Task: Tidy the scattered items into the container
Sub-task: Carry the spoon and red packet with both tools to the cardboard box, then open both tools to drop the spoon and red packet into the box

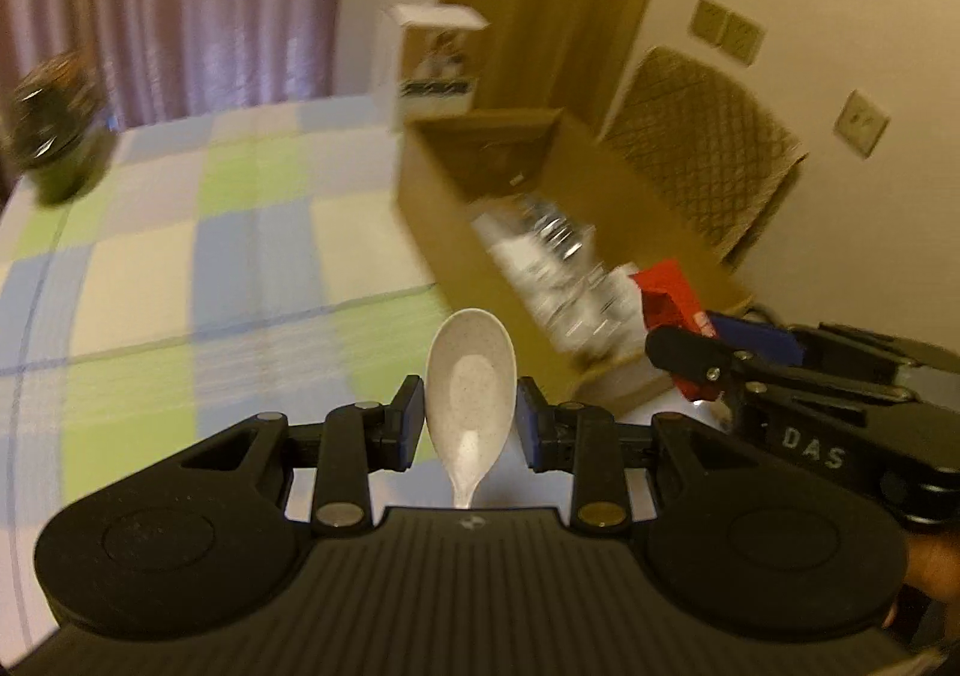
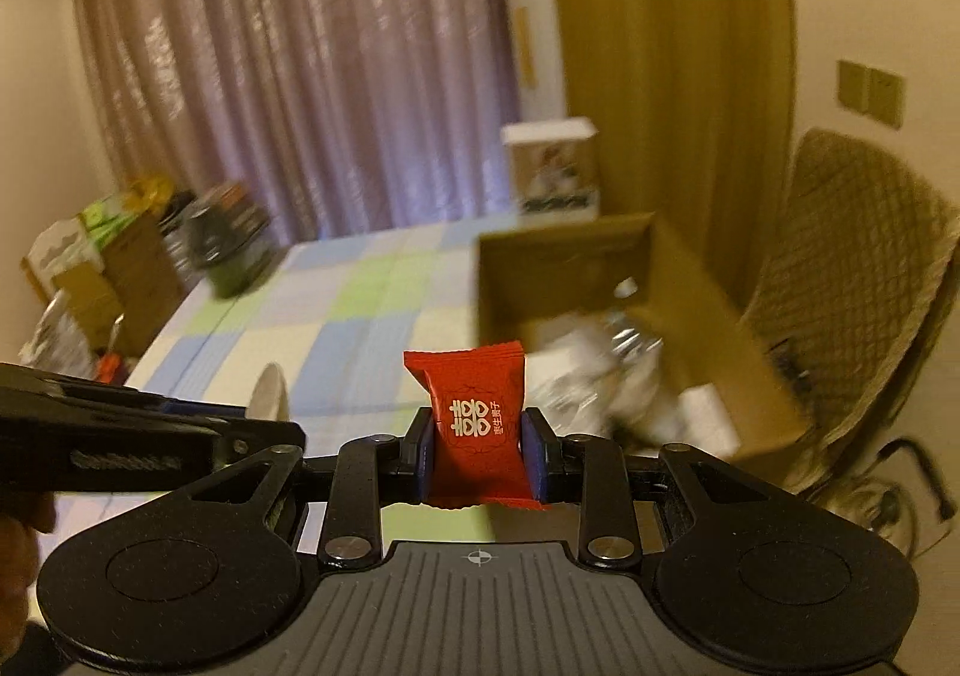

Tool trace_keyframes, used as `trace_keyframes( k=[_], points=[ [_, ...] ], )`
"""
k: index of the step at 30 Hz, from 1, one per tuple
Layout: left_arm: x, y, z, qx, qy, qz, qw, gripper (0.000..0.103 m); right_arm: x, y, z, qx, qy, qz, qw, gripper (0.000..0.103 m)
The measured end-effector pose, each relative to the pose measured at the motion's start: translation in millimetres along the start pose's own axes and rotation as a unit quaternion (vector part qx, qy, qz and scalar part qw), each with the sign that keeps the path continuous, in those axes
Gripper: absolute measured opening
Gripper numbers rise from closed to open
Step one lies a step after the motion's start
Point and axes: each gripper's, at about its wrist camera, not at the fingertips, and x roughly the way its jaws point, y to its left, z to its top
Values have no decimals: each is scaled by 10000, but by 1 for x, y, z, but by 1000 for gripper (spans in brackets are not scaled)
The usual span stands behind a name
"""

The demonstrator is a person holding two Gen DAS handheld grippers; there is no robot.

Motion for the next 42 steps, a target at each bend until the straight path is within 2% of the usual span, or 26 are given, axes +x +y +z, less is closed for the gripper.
trace_keyframes(
  k=[4, 7, 14, 20, 25, 29, 40, 42],
  points=[
    [15, -20, 39, -40, -124, -370, 9992, 27, 9, -34, 25, 44, -57, -185, 9998, 33],
    [31, -29, 68, -248, -199, -608, 9976, 27, 19, -54, 39, 41, -63, -294, 9995, 33],
    [84, -38, 117, -727, -273, -627, 9950, 27, 49, -84, 55, -37, 45, -407, 9992, 33],
    [136, -37, 122, -878, -66, -478, 9950, 27, 76, -101, 55, -49, 202, -408, 9990, 33],
    [160, -34, 122, -932, 13, -378, 9949, 27, 93, -107, 55, -81, 298, -381, 9988, 33],
    [172, -32, 122, -1011, 127, -401, 9940, 27, 102, -108, 54, -106, 347, -370, 9987, 33],
    [184, -27, 129, -1103, 116, -416, 9930, 27, 113, -108, 54, -119, 389, -372, 9985, 33],
    [185, -23, 131, -1143, 91, -413, 9926, 33, 114, -108, 54, -122, 402, -382, 9984, 33]
  ],
)
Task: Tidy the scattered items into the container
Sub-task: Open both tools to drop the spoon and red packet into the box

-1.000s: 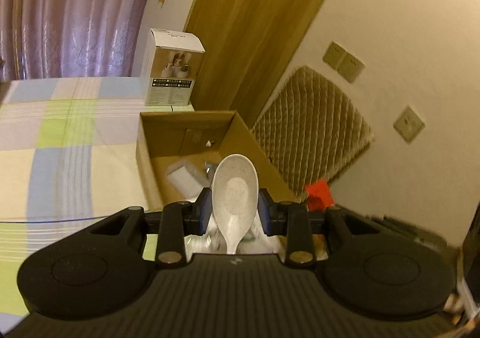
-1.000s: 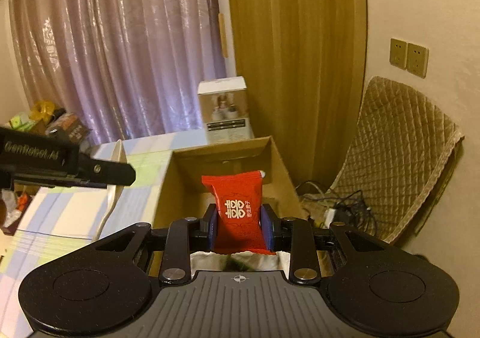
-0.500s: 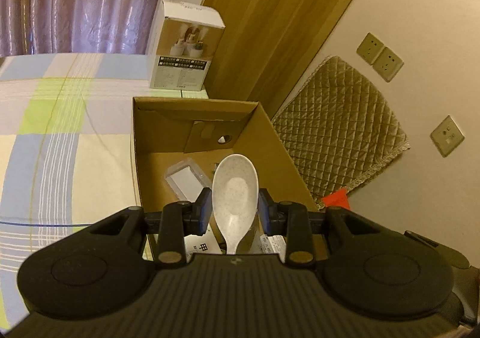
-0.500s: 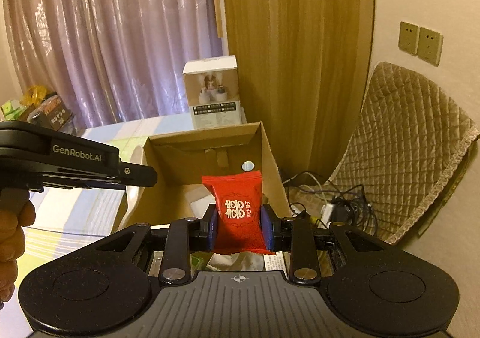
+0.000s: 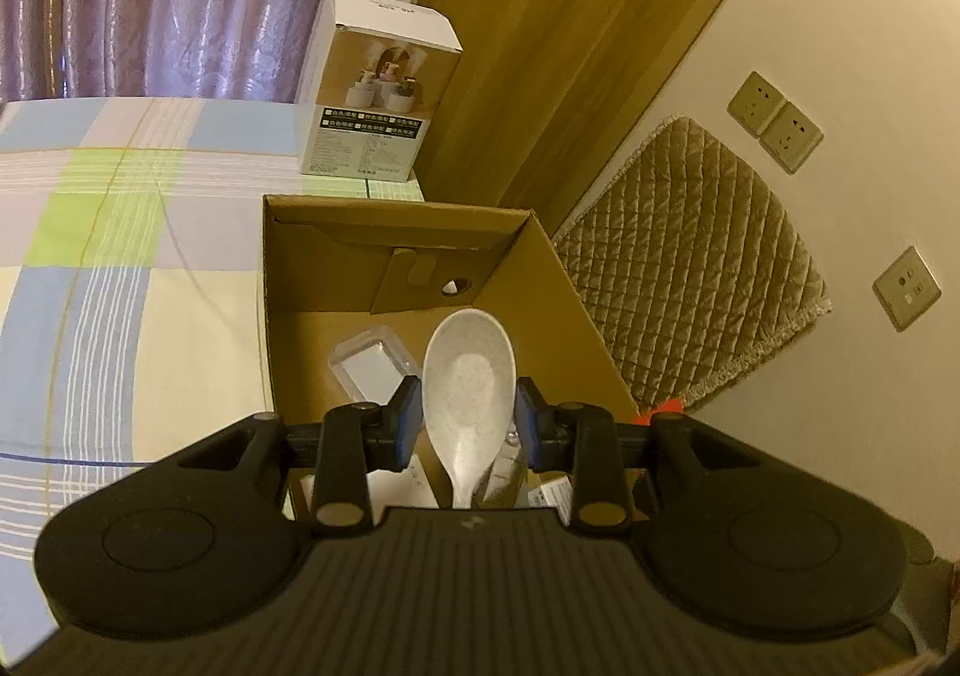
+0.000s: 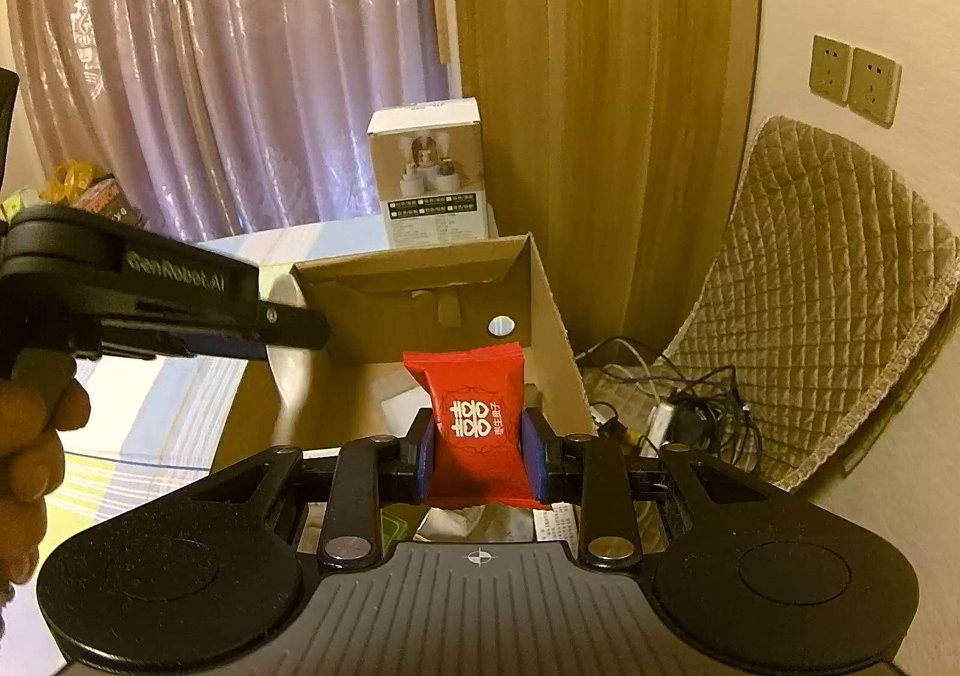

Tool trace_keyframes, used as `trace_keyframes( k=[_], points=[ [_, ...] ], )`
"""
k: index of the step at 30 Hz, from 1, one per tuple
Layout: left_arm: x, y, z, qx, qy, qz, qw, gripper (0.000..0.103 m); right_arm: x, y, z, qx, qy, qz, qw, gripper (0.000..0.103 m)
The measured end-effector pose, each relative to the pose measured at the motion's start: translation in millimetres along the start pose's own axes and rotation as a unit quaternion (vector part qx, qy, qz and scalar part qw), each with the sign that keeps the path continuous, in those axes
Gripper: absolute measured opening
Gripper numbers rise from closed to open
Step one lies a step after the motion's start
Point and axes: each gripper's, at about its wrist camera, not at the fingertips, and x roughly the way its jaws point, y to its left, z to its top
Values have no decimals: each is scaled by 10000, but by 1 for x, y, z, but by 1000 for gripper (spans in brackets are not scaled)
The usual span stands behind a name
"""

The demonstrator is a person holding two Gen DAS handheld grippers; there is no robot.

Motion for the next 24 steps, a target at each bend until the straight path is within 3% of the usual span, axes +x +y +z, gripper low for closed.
trace_keyframes(
  k=[1, 2, 24],
  points=[
    [-1, 2, 1, -10, -23, -5, 10000, 42, 0, 0, 0, -3, 3, -1, 10000, 33],
    [-2, 4, 3, -7, -53, 14, 10000, 43, 1, 0, 0, -10, 4, 0, 10000, 33],
    [-21, 25, -15, 263, 6, 323, 9991, 49, 13, 15, 6, -19, 116, 200, 9997, 33]
  ],
)
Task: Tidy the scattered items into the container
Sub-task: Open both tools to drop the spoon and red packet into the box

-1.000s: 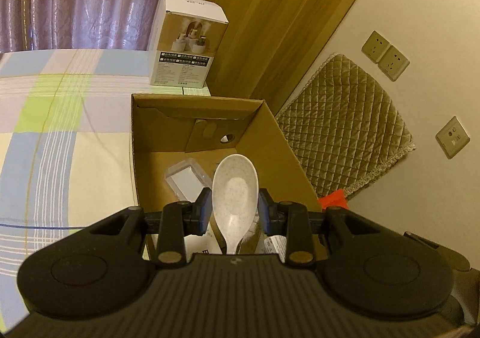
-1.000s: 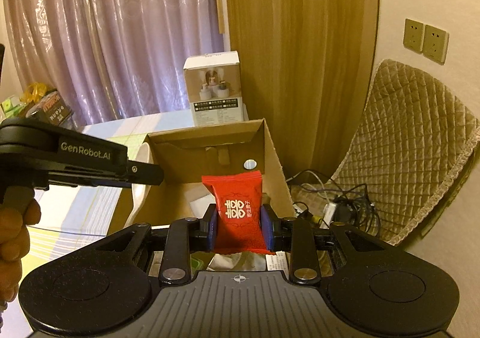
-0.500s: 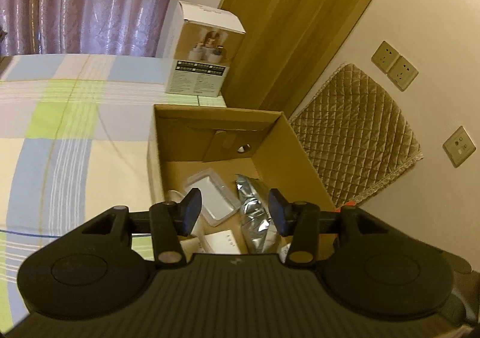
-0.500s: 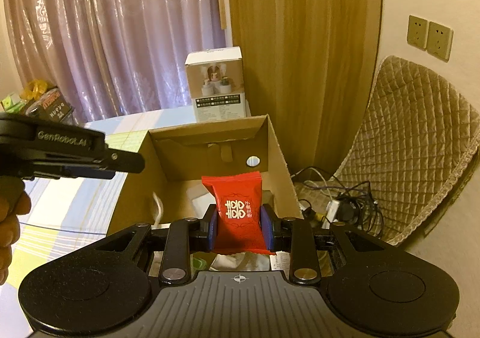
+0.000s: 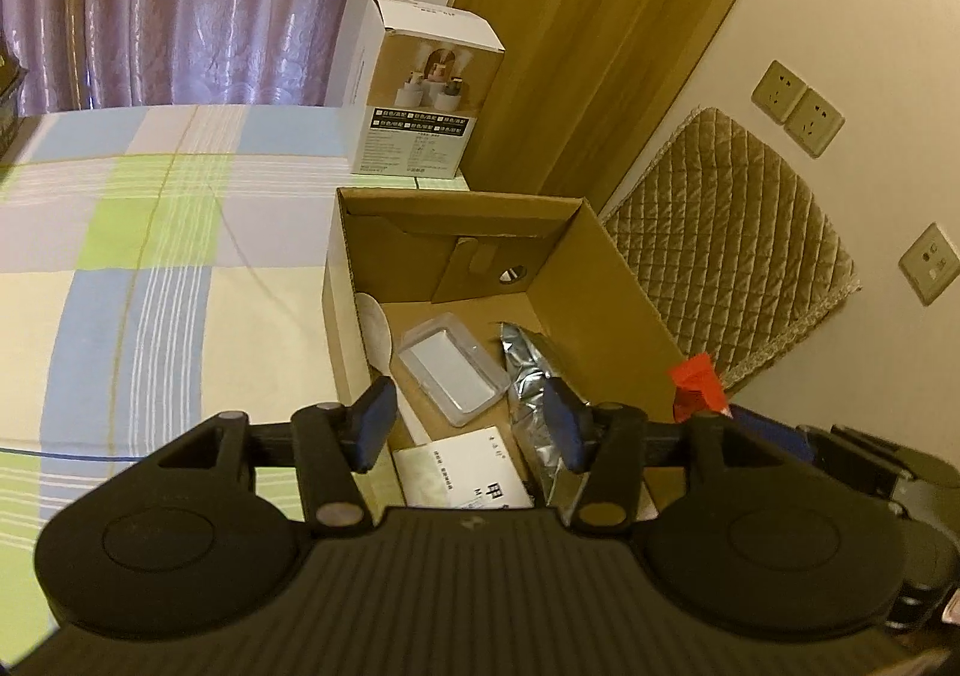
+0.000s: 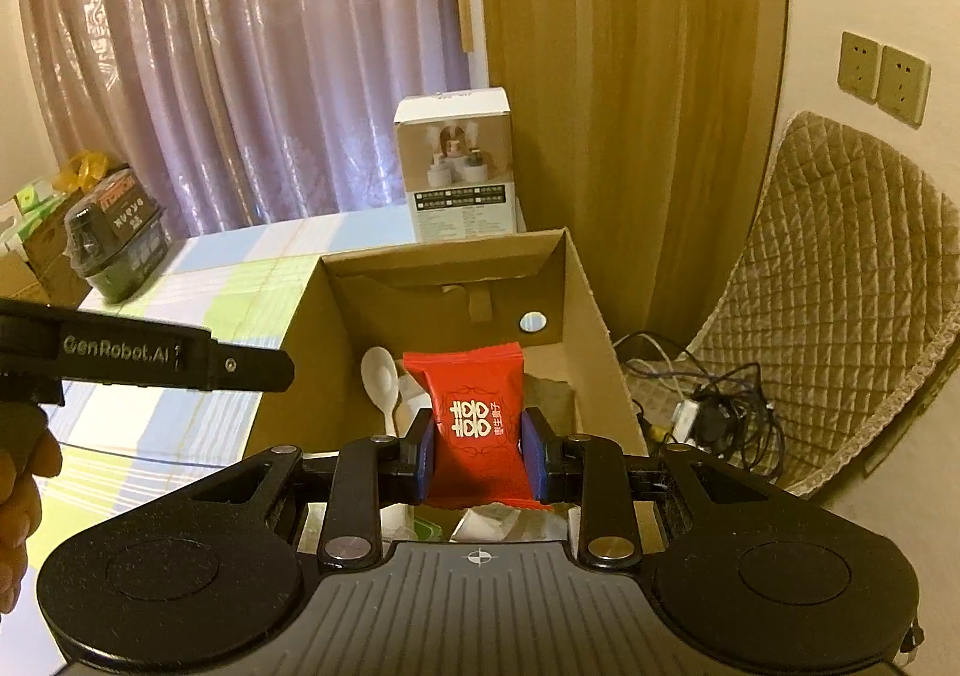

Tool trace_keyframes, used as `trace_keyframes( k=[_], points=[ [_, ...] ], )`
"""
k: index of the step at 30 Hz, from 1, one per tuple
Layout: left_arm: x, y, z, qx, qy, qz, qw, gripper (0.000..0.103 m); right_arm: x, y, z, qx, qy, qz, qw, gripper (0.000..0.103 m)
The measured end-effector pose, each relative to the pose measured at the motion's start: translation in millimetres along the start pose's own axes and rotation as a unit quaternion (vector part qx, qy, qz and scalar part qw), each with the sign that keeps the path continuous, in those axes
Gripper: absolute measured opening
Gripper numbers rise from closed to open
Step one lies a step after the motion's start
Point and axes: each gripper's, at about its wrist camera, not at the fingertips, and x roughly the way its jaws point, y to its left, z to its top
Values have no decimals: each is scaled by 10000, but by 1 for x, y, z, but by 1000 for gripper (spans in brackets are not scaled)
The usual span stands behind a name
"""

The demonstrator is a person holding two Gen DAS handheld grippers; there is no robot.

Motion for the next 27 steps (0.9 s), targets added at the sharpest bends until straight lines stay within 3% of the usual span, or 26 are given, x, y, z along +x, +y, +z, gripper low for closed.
trace_keyframes(
  k=[9, 10, 11, 12, 19, 27],
  points=[
    [-3, 3, -6, 198, 56, 84, 9998, 53, 11, 1, 8, 171, -9, 125, 9998, 36],
    [-2, 3, -7, 210, 72, 85, 9997, 53, 11, 1, 9, 195, -40, 75, 9998, 73],
    [-2, 3, -8, 220, 90, 81, 9997, 54, 10, 0, 8, 256, -96, 47, 9996, 94],
    [-1, 3, -9, 227, 108, 76, 9997, 55, 6, -2, 7, 331, -257, 42, 9991, 101],
    [-4, 5, -15, 269, 140, 102, 9995, 63, -9, 1, 4, -1, -396, -184, 9990, 101],
    [-16, 3, -24, 394, 135, 208, 9989, 74, -32, -8, -6, 157, -447, -336, 9983, 101]
  ],
)
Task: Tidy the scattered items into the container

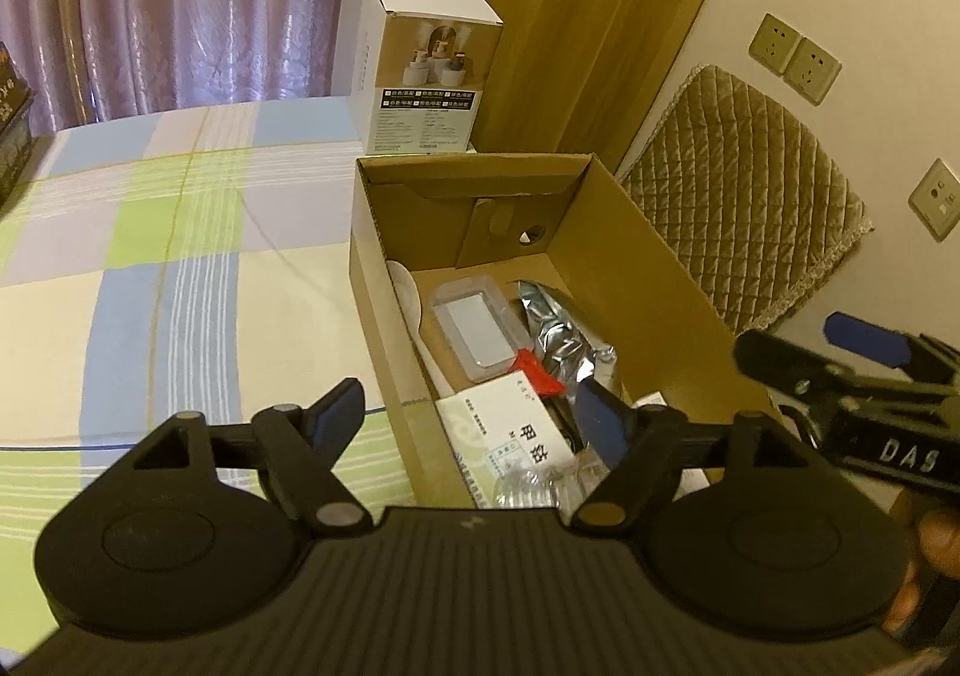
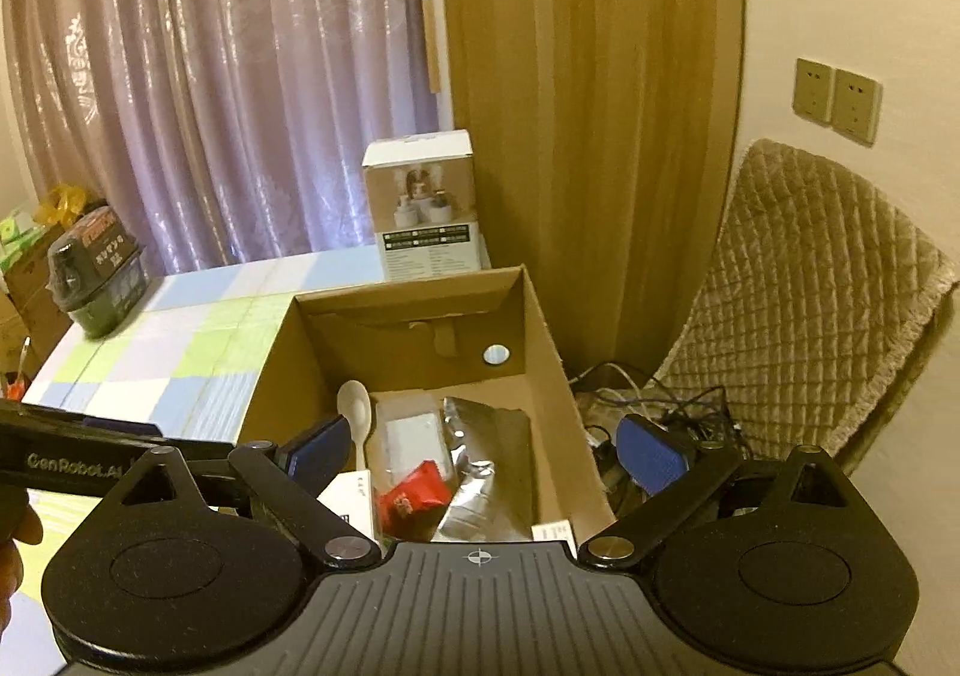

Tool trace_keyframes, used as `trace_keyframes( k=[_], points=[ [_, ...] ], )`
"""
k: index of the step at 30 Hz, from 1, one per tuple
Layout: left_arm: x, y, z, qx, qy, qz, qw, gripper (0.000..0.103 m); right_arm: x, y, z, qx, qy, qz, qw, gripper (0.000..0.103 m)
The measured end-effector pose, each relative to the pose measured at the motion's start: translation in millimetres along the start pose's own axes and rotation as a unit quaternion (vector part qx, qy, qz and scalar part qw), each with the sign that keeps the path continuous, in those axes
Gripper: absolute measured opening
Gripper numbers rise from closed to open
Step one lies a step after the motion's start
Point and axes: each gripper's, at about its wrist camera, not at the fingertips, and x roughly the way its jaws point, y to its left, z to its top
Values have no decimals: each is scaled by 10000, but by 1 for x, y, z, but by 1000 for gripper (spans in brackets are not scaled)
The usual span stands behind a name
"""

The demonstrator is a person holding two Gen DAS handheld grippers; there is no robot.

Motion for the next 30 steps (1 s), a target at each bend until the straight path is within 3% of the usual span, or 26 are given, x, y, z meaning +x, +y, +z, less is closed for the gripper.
trace_keyframes(
  k=[4, 7, 10, 16, 23, 30],
  points=[
    [-11, 0, -9, 45, 25, 48, 10000, 82, -17, -2, -2, 57, -27, -43, 10000, 101],
    [-24, -2, -18, 36, 39, 71, 10000, 96, -32, 1, -6, -24, 8, -46, 10000, 101],
    [-41, -8, -28, 104, -7, 136, 9999, 102, -49, 5, -10, -83, 10, -64, 9999, 101],
    [-75, -20, -48, 257, -97, 350, 9990, 102, -86, 12, -15, -161, 14, -30, 9999, 101],
    [-116, -34, -73, 84, -251, 620, 9977, 102, -128, 25, -20, -126, 55, 7, 9999, 101],
    [-153, -45, -96, -57, -266, 492, 9984, 102, -162, 35, -33, 55, 46, 8, 10000, 101]
  ],
)
